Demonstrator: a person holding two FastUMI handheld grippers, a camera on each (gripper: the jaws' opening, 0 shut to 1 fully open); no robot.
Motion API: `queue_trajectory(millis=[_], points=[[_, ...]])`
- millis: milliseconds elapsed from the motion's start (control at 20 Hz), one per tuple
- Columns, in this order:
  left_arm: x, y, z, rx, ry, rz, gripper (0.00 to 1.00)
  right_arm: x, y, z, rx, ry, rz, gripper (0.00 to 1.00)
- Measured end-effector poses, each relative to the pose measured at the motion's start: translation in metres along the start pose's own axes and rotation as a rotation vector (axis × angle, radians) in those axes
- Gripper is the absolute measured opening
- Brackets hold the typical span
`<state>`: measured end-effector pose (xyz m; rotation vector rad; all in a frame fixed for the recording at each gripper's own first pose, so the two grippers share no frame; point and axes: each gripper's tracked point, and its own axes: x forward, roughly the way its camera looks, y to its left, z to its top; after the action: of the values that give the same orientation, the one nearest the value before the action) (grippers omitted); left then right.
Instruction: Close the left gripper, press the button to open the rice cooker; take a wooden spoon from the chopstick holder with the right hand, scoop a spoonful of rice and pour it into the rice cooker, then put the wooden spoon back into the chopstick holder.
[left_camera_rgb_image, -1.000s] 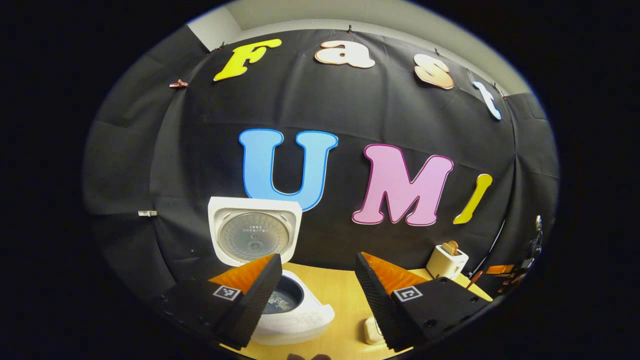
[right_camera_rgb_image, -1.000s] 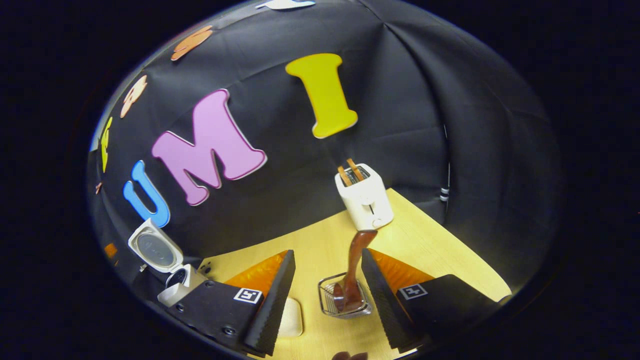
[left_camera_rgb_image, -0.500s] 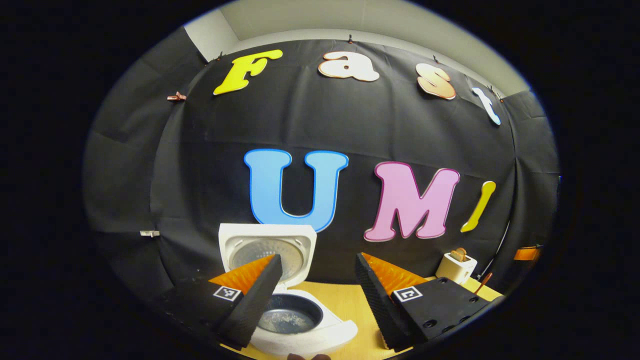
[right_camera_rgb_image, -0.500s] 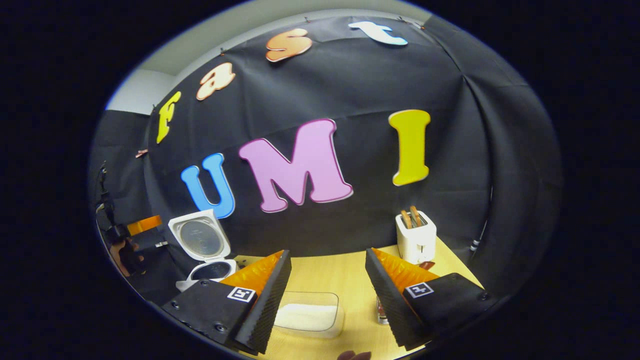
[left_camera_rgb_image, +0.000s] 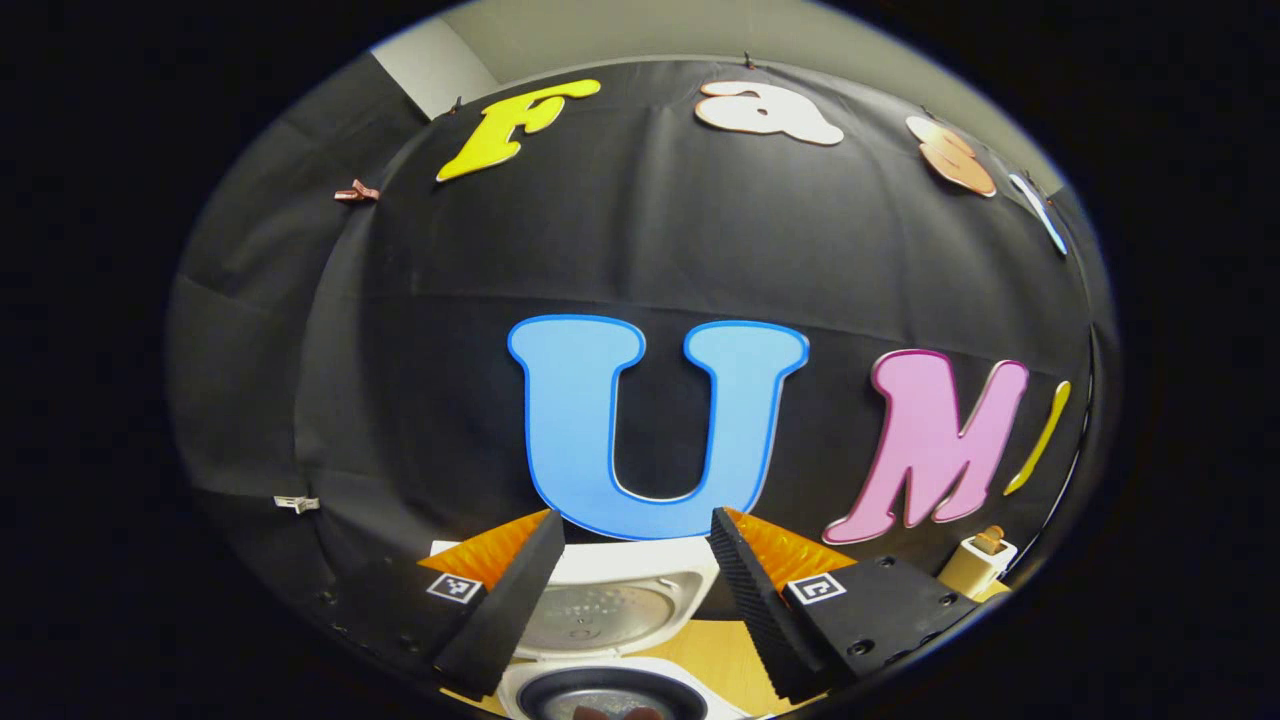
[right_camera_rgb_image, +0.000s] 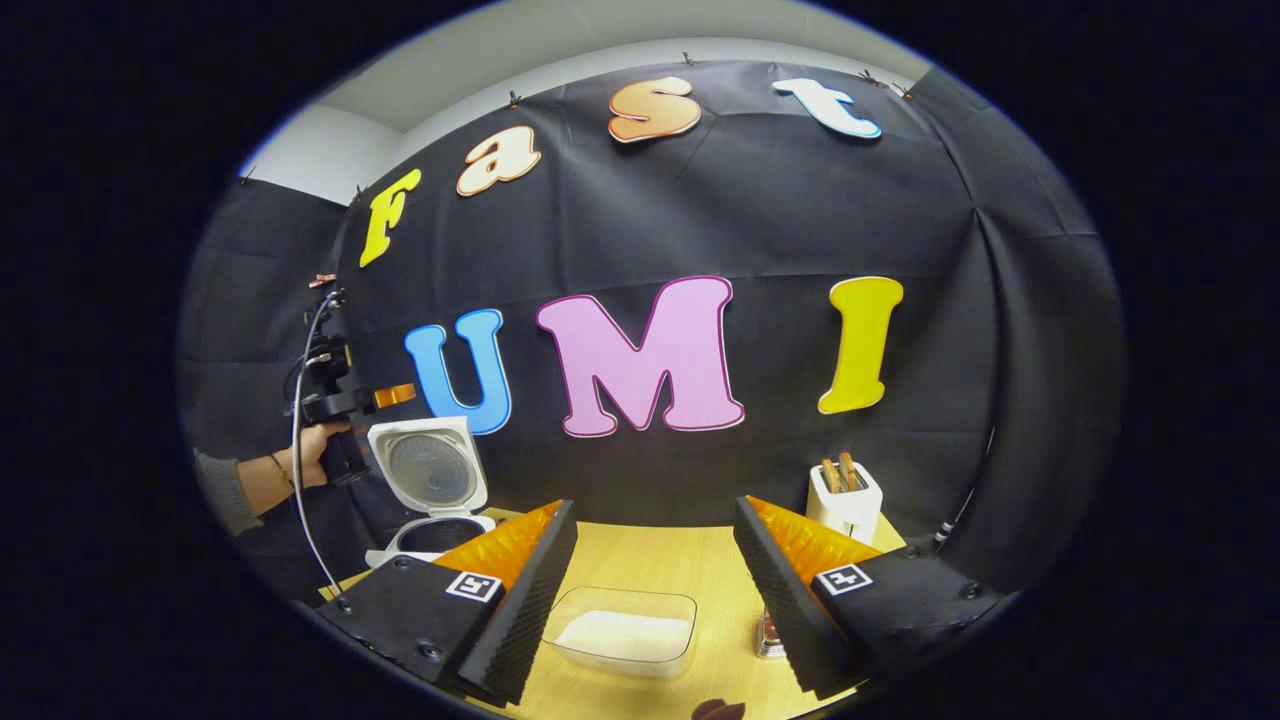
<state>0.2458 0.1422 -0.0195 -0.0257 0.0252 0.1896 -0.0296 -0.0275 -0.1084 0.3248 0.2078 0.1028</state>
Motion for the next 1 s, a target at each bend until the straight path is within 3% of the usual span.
queue_trajectory(millis=[250,450,650,1000], points=[[0.061,0.029,-0.021,0.052,0.082,0.089,0.95,-0.008,-0.004,0.002,0.007,-0.002,-0.036,0.98],[0.075,0.043,-0.055,0.086,0.185,0.125,0.95,-0.009,-0.008,0.004,0.008,-0.007,-0.049,0.98],[0.055,0.038,-0.069,0.073,0.212,0.116,1.0,-0.001,-0.008,0.013,0.048,-0.017,-0.044,0.98],[-0.021,0.008,-0.091,0.077,0.202,0.104,0.99,0.016,-0.014,0.017,0.091,-0.024,-0.011,0.98]])
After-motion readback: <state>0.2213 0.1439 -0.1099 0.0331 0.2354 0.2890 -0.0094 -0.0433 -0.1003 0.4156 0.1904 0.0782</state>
